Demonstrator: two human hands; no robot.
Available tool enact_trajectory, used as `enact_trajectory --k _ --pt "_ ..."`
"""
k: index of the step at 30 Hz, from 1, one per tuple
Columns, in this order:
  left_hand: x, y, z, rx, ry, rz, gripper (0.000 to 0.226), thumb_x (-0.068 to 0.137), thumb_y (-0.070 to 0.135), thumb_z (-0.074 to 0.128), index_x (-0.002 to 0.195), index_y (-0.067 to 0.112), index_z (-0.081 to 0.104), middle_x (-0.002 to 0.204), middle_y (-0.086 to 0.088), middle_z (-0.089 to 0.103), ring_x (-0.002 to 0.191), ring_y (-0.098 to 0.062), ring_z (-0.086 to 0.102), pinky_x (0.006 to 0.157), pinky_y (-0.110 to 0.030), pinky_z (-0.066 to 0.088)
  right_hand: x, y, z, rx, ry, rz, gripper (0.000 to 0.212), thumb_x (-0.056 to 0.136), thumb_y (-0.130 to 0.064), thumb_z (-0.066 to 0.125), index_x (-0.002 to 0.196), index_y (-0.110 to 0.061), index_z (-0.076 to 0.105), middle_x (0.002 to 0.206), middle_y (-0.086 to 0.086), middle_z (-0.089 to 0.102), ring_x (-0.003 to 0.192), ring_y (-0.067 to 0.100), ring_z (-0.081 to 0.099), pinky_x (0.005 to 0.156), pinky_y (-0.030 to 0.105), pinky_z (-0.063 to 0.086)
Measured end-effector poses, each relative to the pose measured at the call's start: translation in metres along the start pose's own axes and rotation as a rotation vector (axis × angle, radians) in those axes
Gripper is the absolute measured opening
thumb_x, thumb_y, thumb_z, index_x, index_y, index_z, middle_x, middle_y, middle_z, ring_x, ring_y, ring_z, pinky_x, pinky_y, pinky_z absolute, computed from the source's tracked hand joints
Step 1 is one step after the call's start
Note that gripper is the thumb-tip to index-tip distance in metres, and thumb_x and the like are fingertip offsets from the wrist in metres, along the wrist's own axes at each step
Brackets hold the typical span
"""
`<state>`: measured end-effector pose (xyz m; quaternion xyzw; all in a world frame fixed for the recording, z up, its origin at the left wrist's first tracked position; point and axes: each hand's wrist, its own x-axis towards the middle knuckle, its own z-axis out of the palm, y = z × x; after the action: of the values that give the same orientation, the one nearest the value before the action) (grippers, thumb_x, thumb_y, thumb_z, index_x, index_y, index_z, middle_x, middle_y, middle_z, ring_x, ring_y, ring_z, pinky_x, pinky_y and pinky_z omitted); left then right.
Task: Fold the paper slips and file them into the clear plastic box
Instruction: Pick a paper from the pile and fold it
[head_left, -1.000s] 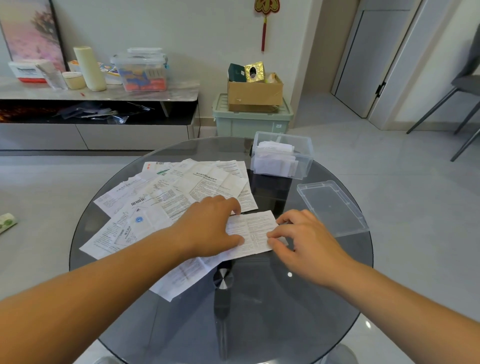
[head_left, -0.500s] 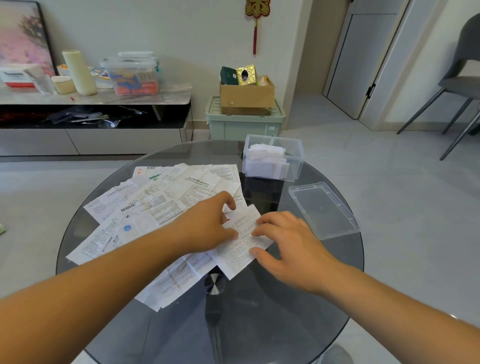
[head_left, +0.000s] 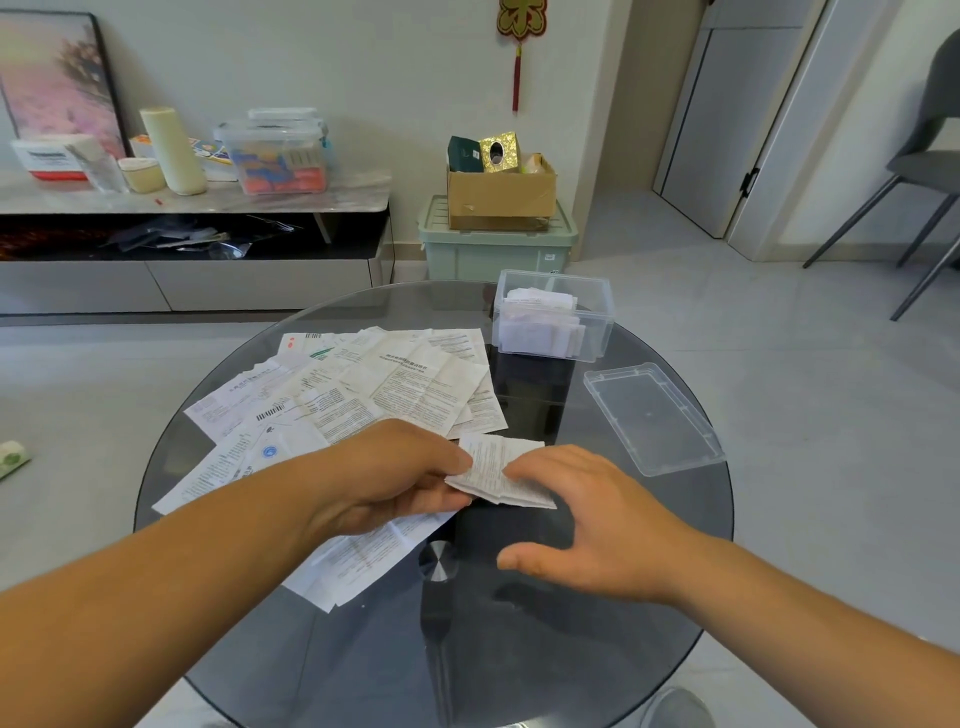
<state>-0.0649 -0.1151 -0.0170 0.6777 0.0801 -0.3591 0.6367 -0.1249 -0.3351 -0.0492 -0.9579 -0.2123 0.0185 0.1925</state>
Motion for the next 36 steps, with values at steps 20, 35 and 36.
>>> enact_trajectory --k 20,35,36 --pt "0.022 -0.021 0.009 1.272 0.397 0.474 0.045 0.077 0.071 0.066 0.076 0.032 0.043 0.093 0.009 0.048 0.079 -0.009 0.051 0.06 -0.02 0.038 0.022 0.015 0.013 0.048 0.175 0.304 0.042 0.092 -0.056 0.056 0.132 -0.042 0.05 0.107 -0.016 0.05 0.11 0.011 0.043 0.104 0.036 0.033" --pt "0.023 -0.036 0.005 1.267 0.333 0.534 0.033 0.092 0.058 0.058 0.113 0.035 0.048 0.113 0.005 0.043 0.097 -0.012 0.044 0.082 -0.024 0.04 0.017 0.019 0.01 -0.052 0.074 0.328 0.047 0.09 -0.063 0.054 0.135 -0.051 0.049 0.11 -0.013 0.034 0.113 0.011 0.029 0.092 0.03 0.021" --pt "0.023 -0.035 0.004 1.259 0.324 0.53 0.032 0.092 0.057 0.058 0.114 0.036 0.048 0.114 0.005 0.044 0.099 -0.012 0.044 0.085 -0.025 0.042 0.015 0.021 0.008 -0.054 0.065 0.328 0.046 0.091 -0.063 0.053 0.135 -0.051 0.048 0.11 -0.013 0.034 0.113 0.01 0.028 0.093 0.03 0.022"
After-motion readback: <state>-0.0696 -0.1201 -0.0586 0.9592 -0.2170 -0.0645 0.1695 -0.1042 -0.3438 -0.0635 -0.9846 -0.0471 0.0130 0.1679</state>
